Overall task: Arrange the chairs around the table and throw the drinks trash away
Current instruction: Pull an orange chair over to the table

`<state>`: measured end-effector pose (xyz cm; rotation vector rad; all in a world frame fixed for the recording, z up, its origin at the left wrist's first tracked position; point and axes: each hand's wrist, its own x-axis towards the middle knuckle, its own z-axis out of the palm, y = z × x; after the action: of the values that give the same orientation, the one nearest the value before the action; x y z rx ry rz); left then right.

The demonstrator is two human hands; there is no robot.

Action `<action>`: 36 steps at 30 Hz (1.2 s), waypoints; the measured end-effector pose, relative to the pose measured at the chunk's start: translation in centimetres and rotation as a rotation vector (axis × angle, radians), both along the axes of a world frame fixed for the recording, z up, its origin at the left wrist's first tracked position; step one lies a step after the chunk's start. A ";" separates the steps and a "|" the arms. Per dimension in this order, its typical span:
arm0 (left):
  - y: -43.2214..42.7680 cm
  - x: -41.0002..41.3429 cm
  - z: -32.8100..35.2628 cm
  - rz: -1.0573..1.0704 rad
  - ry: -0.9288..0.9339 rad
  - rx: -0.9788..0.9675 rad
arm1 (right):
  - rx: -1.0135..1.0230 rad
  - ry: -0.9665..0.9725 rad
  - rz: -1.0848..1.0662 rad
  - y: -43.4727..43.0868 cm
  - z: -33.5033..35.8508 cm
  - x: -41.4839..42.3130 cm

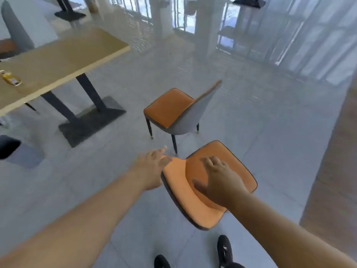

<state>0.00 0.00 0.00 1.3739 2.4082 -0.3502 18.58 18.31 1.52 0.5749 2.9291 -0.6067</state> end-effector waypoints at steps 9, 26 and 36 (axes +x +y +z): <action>2.2 -2.0 -9.3 -0.199 -0.144 -0.097 | -0.127 -0.374 0.007 -7.2 -11.4 0.6; -10.1 5.6 -9.4 0.226 -0.211 -0.015 | -0.072 -0.486 0.456 -9.1 -12.1 1.8; -17.1 14.2 -8.7 0.805 -0.210 0.012 | 0.079 -0.417 0.922 -10.6 -12.1 -3.0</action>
<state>14.15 -17.14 -8.74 0.3321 2.5317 0.0243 15.59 7.66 -10.56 -0.5733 2.4268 -0.2077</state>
